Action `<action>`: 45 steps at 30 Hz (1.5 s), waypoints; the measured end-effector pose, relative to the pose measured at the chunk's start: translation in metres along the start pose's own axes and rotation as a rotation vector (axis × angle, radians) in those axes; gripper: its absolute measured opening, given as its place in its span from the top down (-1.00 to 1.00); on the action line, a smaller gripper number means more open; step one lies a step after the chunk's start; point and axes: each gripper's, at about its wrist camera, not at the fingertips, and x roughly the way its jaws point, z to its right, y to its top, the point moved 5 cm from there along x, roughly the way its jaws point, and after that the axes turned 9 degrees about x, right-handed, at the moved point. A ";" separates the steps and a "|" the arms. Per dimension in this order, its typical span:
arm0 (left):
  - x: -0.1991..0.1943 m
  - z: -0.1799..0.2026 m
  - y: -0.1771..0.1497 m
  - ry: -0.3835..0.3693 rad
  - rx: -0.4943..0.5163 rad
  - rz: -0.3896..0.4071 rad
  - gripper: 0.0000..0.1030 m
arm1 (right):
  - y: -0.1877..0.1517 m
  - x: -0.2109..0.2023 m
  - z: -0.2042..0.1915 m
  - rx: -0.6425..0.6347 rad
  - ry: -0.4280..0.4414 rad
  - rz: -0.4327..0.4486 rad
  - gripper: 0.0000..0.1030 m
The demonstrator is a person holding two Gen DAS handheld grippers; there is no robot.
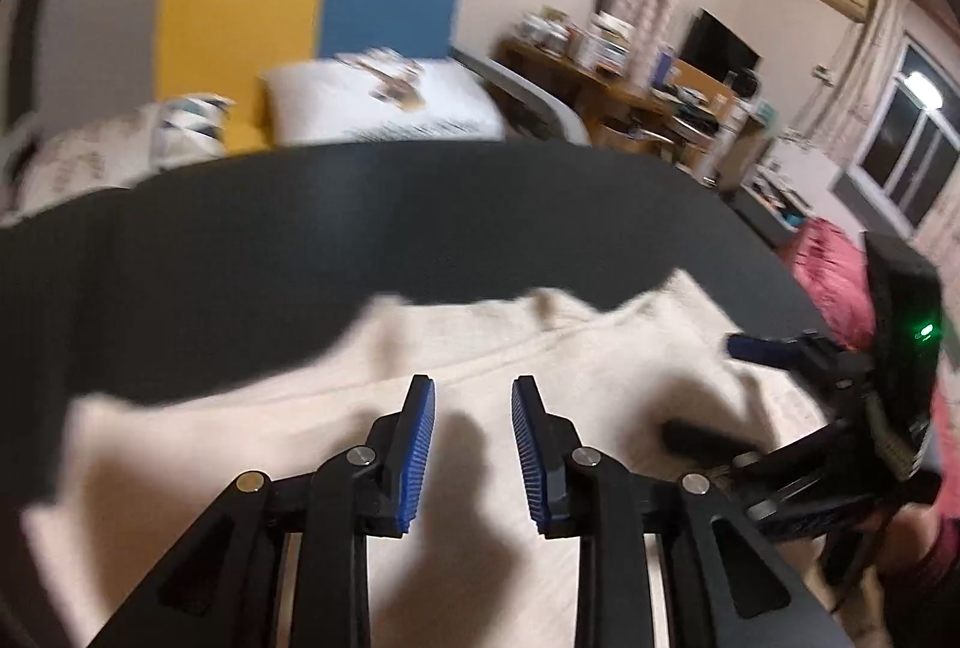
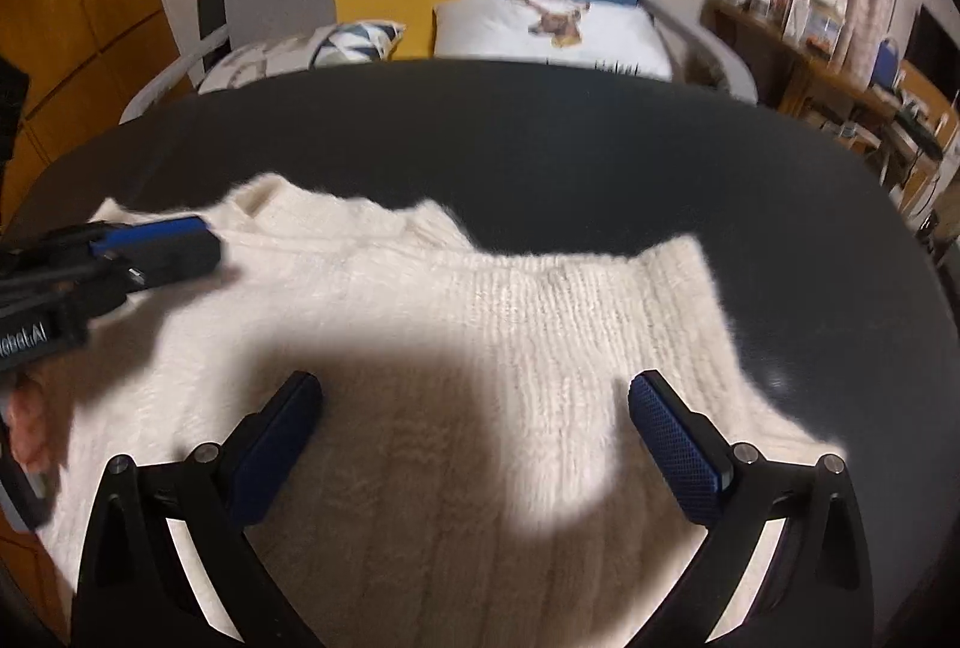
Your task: Fold clothes
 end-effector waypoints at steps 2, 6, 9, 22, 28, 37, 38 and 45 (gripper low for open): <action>-0.020 -0.018 -0.014 0.064 -0.015 0.013 0.47 | -0.002 -0.012 -0.012 -0.028 0.018 0.010 -1.00; -0.029 -0.040 -0.055 0.191 -0.033 -0.068 0.44 | -0.011 -0.018 -0.034 -0.065 0.028 0.008 -1.00; -0.031 -0.040 -0.061 0.225 -0.027 -0.034 0.39 | -0.024 -0.006 -0.047 -0.093 0.001 -0.014 -1.00; -0.050 -0.048 -0.079 0.261 -0.015 -0.014 0.37 | -0.005 -0.007 -0.117 -0.211 0.016 0.013 -1.00; -0.056 -0.063 -0.040 0.215 -0.031 0.043 0.36 | 0.002 0.020 -0.135 -0.214 0.025 -0.027 -1.00; 0.012 -0.068 -0.008 0.036 0.212 -0.154 0.21 | 0.013 0.017 -0.136 -0.277 0.081 -0.014 -1.00; 0.018 -0.066 -0.010 0.015 0.235 -0.178 0.21 | 0.010 0.019 -0.134 -0.268 0.108 -0.022 -1.00; 0.011 -0.063 -0.011 -0.050 0.301 -0.173 0.78 | 0.001 0.025 -0.121 -0.193 0.262 -0.049 -1.00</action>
